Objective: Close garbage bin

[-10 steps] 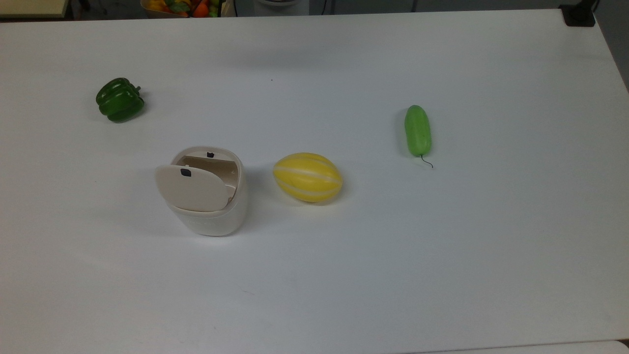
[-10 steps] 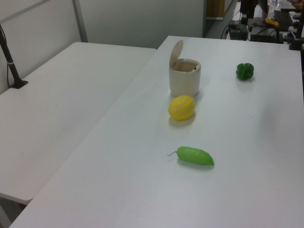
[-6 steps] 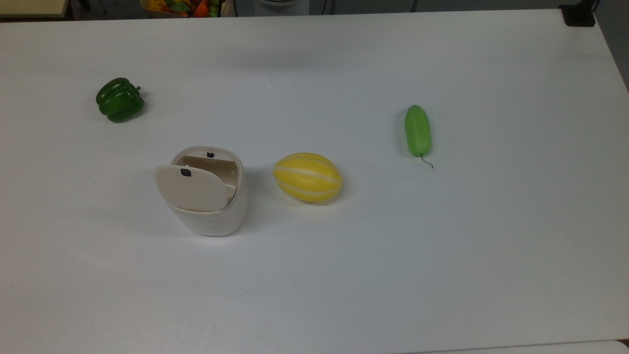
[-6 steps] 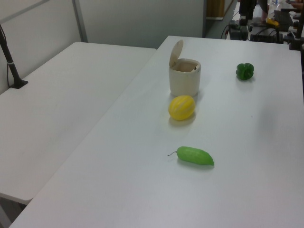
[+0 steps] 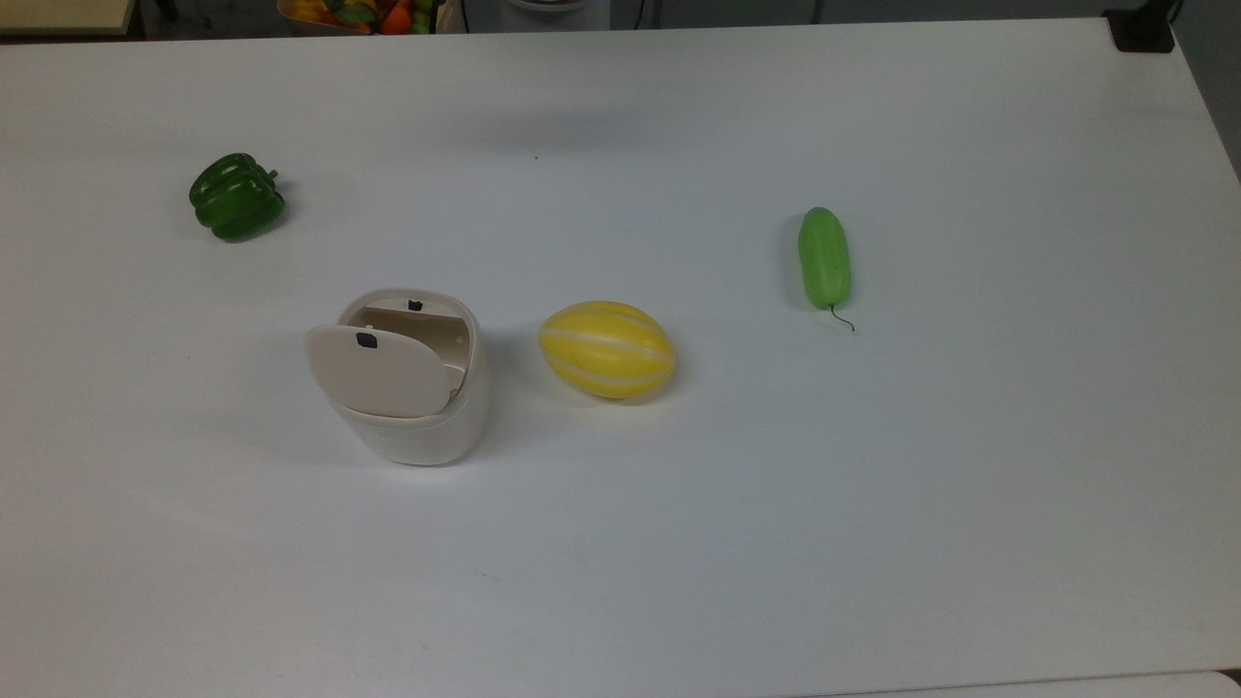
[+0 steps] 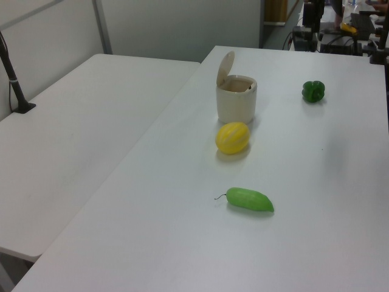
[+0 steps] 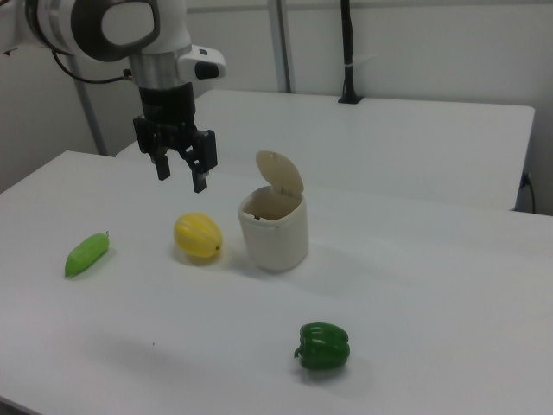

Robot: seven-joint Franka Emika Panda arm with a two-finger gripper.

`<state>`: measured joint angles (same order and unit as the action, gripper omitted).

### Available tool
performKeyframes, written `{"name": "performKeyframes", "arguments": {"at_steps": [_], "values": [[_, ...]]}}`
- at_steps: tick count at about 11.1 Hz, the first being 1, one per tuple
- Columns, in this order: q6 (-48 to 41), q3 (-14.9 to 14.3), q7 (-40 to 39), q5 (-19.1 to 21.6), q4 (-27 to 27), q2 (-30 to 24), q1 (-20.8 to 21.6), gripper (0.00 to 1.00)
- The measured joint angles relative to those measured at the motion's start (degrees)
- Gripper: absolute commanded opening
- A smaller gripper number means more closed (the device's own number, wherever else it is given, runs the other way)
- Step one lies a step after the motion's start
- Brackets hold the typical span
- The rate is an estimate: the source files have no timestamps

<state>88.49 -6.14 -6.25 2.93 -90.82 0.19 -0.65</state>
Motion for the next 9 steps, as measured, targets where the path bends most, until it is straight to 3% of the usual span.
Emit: {"name": "performKeyframes", "arguments": {"at_steps": [2, 9], "values": [[0.00, 0.00, 0.00, 0.01, 1.30, 1.27, 0.01, 0.33], [17.10, -0.36, 4.37, 0.84, 4.39, 5.01, -0.01, 0.09]]}}
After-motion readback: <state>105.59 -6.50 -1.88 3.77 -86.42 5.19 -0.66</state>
